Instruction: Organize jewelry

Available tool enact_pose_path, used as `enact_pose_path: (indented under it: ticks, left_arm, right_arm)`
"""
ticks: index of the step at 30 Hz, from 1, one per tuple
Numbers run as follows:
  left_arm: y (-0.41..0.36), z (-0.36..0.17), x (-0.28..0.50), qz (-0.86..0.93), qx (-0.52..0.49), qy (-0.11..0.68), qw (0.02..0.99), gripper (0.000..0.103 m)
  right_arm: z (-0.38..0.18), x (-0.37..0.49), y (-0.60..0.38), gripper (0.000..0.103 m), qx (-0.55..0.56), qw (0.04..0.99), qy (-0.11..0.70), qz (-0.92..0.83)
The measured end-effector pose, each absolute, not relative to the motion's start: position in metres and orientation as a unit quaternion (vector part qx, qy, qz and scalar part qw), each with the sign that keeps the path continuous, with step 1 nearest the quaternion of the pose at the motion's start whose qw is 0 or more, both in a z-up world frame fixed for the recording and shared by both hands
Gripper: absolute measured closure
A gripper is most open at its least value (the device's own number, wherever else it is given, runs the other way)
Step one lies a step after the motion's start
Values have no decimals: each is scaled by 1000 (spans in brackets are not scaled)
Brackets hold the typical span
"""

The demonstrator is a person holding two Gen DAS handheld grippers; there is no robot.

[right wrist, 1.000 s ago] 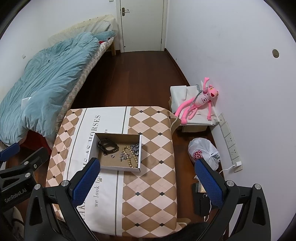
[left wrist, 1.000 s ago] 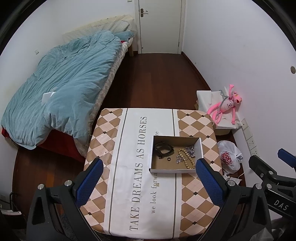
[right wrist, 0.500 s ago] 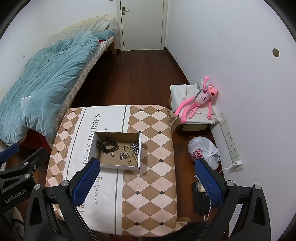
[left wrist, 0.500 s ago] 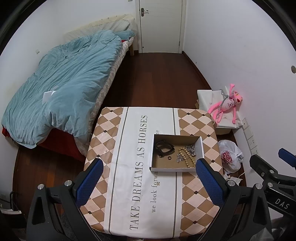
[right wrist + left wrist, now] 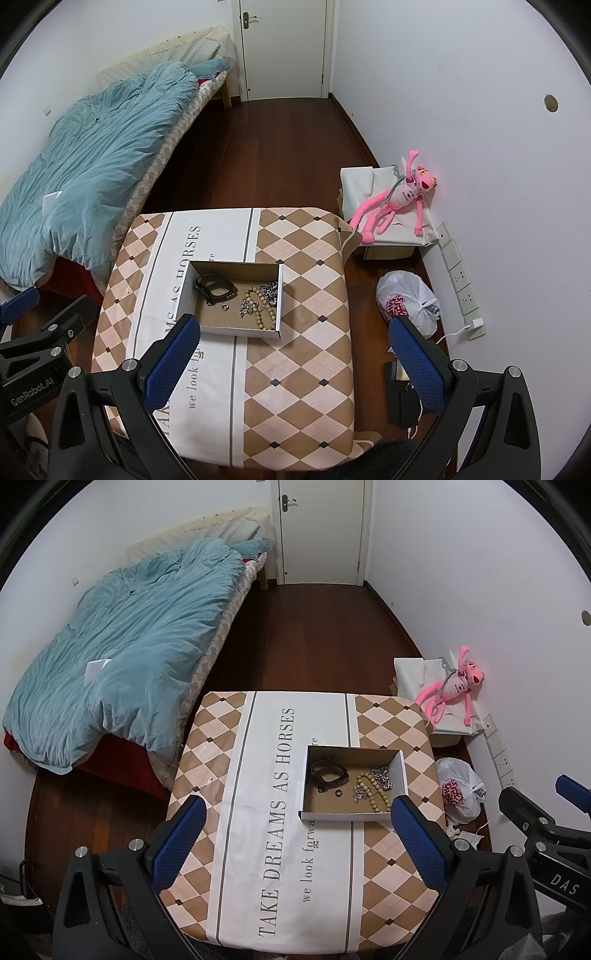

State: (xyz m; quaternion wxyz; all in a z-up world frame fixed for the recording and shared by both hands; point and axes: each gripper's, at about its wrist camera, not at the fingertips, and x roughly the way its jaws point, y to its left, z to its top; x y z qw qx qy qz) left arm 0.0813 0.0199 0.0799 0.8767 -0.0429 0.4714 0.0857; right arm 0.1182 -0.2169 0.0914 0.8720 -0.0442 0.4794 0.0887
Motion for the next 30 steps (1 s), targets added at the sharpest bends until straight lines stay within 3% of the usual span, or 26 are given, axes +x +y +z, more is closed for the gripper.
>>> enact_pose_path:
  ticks: [30]
  left_arm:
    - [17, 81, 80, 87, -43, 466, 879, 1]
  right_arm:
    - [90, 114, -216, 0, -45, 873, 478, 88]
